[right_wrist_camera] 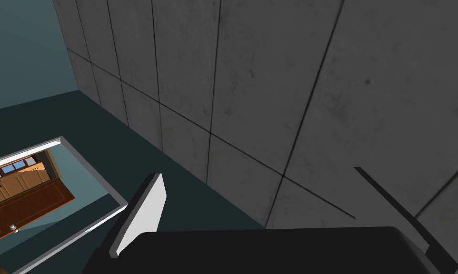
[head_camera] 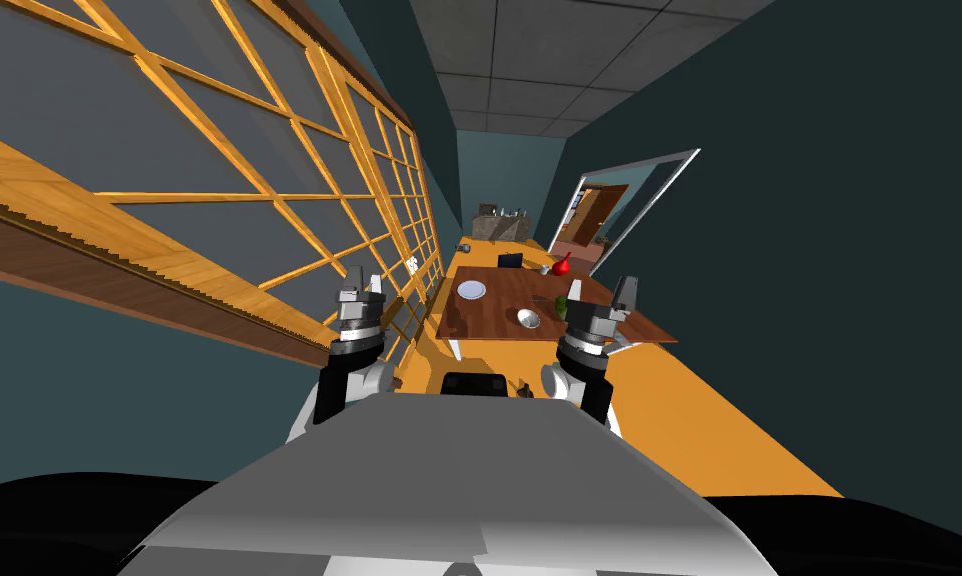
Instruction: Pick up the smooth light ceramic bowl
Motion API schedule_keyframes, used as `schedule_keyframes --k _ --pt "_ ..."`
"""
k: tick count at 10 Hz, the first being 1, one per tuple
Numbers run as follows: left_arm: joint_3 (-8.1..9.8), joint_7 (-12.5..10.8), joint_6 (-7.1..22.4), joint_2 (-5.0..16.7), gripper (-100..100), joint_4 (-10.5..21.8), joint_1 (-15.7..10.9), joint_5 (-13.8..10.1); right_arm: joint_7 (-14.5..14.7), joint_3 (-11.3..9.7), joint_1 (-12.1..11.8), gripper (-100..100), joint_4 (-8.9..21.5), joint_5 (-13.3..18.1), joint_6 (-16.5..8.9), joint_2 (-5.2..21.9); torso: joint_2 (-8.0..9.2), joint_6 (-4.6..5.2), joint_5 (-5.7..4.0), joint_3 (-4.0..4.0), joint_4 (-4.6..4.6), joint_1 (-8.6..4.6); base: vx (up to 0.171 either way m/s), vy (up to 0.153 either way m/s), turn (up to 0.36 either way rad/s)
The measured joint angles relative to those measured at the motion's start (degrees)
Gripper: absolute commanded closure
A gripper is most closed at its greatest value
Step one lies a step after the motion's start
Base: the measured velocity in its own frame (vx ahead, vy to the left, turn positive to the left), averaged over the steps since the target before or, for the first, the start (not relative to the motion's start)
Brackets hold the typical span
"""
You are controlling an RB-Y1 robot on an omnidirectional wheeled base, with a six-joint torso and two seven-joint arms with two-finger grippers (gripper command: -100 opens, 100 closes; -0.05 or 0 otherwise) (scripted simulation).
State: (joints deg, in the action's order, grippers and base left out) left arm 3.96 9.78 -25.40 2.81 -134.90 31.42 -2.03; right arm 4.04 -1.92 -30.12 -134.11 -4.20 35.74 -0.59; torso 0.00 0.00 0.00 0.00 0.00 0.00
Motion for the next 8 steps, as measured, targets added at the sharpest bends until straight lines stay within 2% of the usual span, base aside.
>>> schedule_keyframes --k 3,4,6,8 --pt "0.0 0.0 0.0 0.0 0 0.0 0.0 0.0 0.4 0.23 -0.23 -100 1.85 0.21 -0.01 3.82 0.04 0.01 0.0 0.02 0.01 -0.01 -0.011 0.005 -0.123" --pt "0.0 0.0 0.0 0.0 0 0.0 0.0 0.0 0.63 0.45 0.06 -100 3.34 0.34 0.07 5.45 0.05 0.01 -0.01 0.03 0.01 -0.01 -0.016 0.012 -0.139" --pt "0.0 0.0 0.0 0.0 0 0.0 0.0 0.0 1.29 0.3 -0.97 -100 6.36 0.92 1.0 8.95 0.09 0.01 0.0 0.05 0.02 0.02 -0.023 0.013 -0.149" --pt "0.0 0.0 0.0 0.0 0 0.0 0.0 0.0 2.47 0.12 -0.62 -100 8.98 1.88 -0.37 12.29 0.09 0.01 0.0 0.05 0.02 0.02 -0.02 0.011 -0.103"
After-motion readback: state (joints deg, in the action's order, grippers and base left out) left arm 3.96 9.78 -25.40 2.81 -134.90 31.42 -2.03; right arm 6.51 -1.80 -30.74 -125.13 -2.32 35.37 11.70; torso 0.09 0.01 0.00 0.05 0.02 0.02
